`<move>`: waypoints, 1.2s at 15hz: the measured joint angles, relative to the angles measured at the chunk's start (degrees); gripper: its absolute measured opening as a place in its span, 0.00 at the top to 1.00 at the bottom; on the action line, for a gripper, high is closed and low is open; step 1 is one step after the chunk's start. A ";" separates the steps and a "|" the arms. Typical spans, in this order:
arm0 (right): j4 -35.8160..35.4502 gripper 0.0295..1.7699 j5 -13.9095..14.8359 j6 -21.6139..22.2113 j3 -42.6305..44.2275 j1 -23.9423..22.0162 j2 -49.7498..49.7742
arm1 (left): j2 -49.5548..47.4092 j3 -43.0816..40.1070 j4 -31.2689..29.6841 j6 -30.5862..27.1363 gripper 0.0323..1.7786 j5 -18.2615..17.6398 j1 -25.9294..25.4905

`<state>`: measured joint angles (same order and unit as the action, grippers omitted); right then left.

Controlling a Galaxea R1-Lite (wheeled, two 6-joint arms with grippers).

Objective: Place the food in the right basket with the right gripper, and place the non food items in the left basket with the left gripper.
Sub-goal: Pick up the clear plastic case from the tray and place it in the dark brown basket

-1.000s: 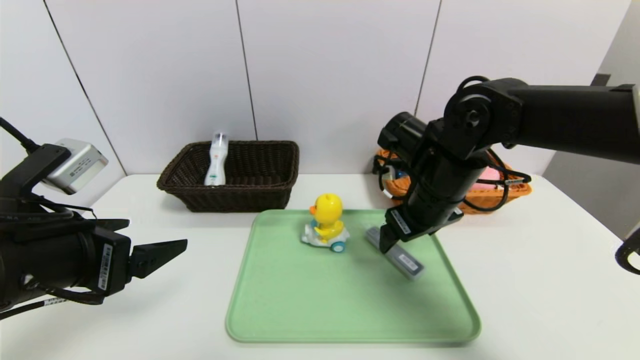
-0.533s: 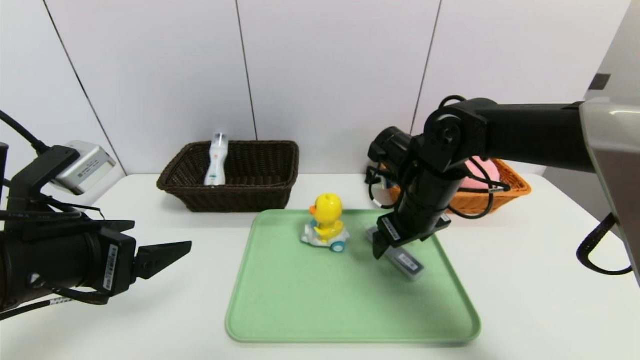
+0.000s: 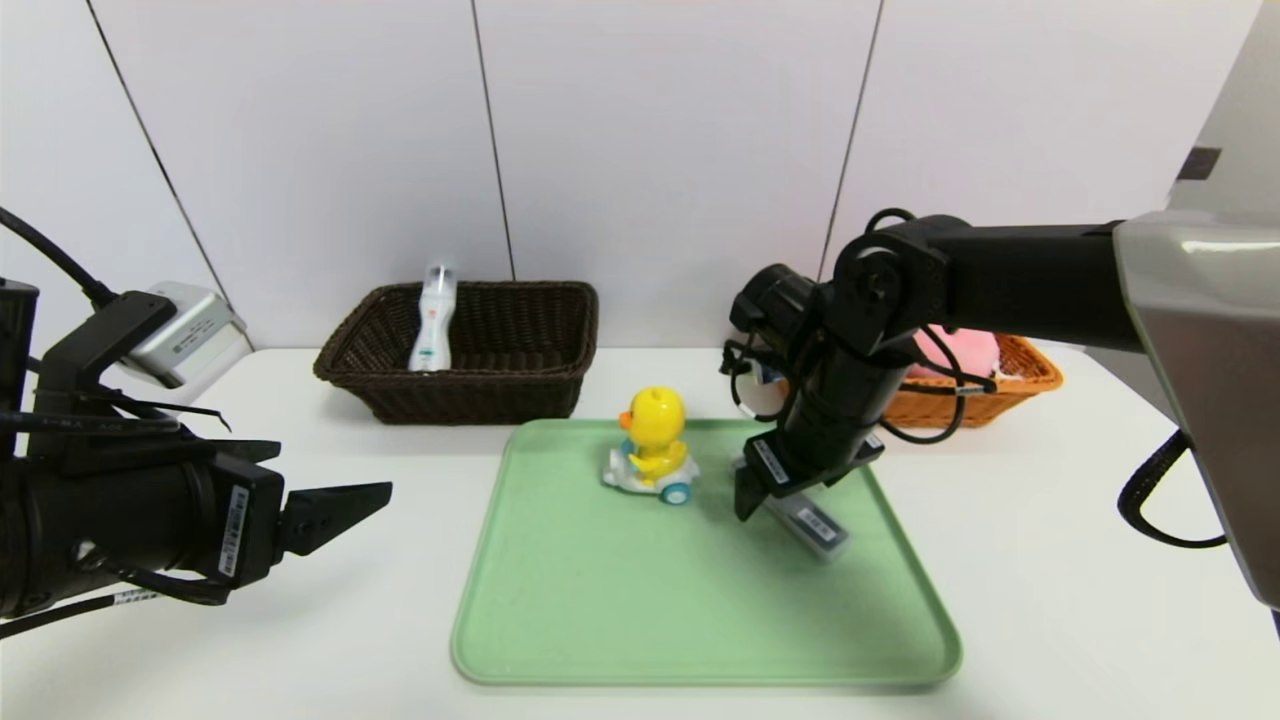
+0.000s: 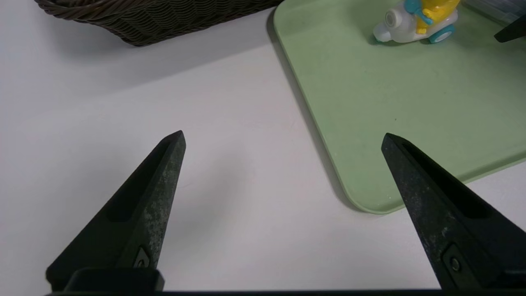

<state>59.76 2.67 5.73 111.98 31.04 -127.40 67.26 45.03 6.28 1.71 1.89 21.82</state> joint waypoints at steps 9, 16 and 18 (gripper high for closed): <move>-0.69 0.23 -0.13 -0.99 0.00 -0.15 -1.32 | 1.73 0.45 -1.66 0.02 0.05 -0.60 -0.02; -0.66 0.71 -0.24 -0.69 0.01 -0.12 -1.71 | 2.47 1.52 -1.66 0.02 0.05 -0.93 -0.09; -0.61 0.71 -0.24 -0.74 0.01 -0.12 -1.71 | 2.69 1.88 -1.65 0.02 0.05 -0.95 -0.11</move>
<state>59.15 2.43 4.99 111.99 30.92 -129.11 69.95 46.91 4.63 1.73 0.94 21.71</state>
